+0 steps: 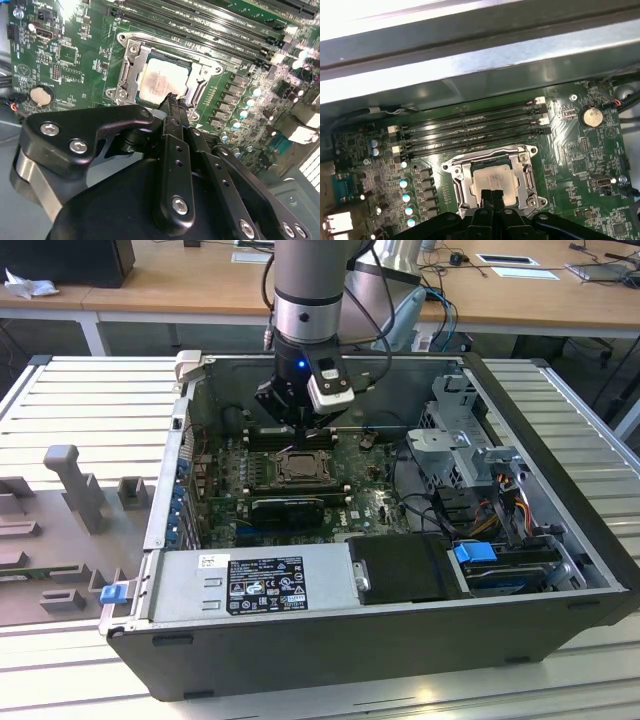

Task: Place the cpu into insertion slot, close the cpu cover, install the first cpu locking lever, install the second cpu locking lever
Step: 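Install the first cpu locking lever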

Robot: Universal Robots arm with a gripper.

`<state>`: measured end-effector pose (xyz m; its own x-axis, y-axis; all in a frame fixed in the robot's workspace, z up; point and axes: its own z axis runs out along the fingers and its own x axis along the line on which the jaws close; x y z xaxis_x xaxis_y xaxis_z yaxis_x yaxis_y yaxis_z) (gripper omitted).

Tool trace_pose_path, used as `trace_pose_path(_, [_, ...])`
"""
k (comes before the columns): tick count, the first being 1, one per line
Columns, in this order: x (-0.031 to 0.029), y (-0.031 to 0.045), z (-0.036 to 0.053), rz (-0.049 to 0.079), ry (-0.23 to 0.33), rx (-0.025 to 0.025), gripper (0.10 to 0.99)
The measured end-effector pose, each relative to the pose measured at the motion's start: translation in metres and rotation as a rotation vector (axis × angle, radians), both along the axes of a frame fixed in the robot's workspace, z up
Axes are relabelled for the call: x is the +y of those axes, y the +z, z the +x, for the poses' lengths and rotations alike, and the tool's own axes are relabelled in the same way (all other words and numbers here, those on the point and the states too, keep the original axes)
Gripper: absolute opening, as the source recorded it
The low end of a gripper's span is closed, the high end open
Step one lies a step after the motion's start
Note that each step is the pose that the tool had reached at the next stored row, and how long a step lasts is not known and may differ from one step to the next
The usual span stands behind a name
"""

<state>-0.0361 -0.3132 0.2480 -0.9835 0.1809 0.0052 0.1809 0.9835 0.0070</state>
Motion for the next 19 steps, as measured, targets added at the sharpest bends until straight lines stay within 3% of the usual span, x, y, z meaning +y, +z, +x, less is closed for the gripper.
trace_pose_path(9, [0.0, 0.0, 0.0, 0.0, 0.107, 0.0, 0.106])
trace_pose_path(15, [0.0, -0.001, 0.0, 0.0, 0.229, -0.0003, 0.106])
trace_pose_path(17, [0.0, -0.0018, 0.0, 0.0, 0.297, -0.0001, 0.106])
trace_pose_path(18, [-0.0004, -0.0019, -0.0008, 0.0, 0.308, -0.0024, 0.106])
trace_pose_path(19, [-0.0013, -0.002, -0.0017, 0.0, 0.31, -0.011, 0.106])
